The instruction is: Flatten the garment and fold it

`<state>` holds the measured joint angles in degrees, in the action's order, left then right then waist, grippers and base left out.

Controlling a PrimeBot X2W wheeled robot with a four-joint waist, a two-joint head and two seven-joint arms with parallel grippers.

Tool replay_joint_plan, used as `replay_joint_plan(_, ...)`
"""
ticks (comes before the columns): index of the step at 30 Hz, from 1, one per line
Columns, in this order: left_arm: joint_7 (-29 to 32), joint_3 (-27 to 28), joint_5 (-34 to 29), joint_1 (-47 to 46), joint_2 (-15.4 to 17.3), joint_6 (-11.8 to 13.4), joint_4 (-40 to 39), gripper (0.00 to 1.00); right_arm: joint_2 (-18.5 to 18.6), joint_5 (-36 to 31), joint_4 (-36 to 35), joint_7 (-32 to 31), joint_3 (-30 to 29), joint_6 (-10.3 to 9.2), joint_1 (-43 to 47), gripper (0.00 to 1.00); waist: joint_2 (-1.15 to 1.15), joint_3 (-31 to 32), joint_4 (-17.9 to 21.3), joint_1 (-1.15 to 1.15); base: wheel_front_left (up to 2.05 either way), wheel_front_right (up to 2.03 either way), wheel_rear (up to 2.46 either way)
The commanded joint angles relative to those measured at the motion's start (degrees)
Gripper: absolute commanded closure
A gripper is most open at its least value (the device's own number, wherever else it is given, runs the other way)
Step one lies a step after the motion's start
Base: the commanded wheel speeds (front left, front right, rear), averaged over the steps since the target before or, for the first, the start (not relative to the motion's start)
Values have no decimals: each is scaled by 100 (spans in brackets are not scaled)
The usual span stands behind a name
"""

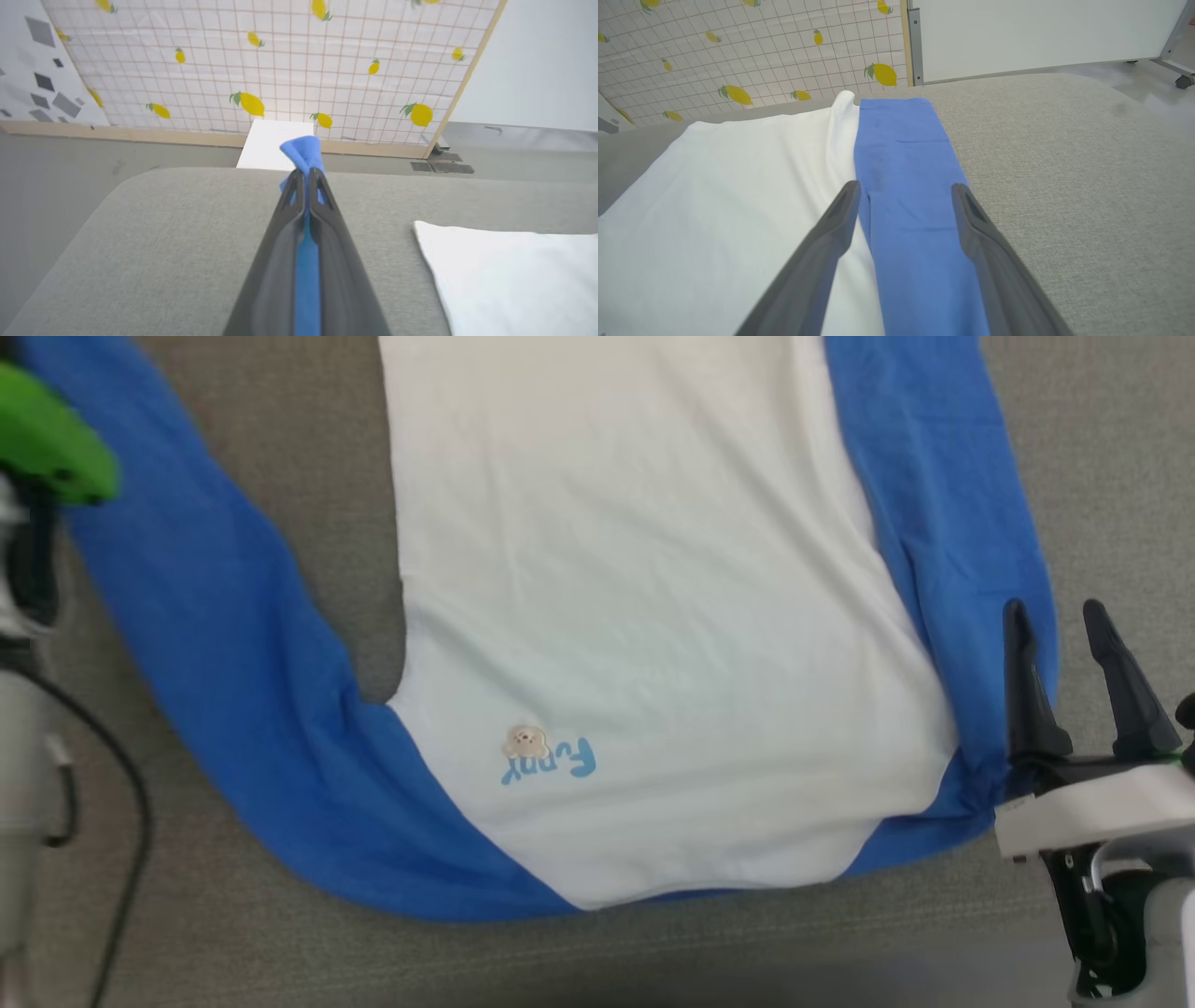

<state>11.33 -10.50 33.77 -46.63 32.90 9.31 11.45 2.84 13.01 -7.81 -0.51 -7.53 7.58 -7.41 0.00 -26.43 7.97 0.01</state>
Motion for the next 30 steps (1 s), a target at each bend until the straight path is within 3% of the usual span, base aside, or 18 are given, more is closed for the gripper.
replay_joint_plan(1,7,-161,-62,142,-177,5,-301,100,4,-9,14,-19,-45,-9,104,0,0,626,-318,-1,0,0,0)
replay_joint_plan(5,159,-702,-123,303,-700,85,-1193,100,4,0,-14,-108,-186,-9,315,0,0,1018,-440,-1,0,0,0)
replay_joint_plan(10,217,-1475,-135,396,-1494,83,-1701,100,4,41,-81,-204,-252,-9,487,0,0,1315,-455,-1,0,0,0)
replay_joint_plan(14,251,-2070,30,430,-2201,-41,-1408,100,4,87,-171,-256,-239,-9,562,0,0,1371,-380,-1,0,0,0)
replay_joint_plan(18,244,-2473,104,349,-2668,-154,-661,100,4,127,-241,-287,-196,-9,598,0,0,1297,-225,-1,0,0,0)
replay_joint_plan(23,144,-2932,287,161,-2949,-286,368,100,4,223,-163,-262,-109,-9,535,0,0,1142,41,-1,0,0,0)
replay_joint_plan(30,-49,-3884,866,-141,-2999,-328,1216,100,4,373,151,-96,104,-9,369,0,0,951,537,-1,0,0,0)
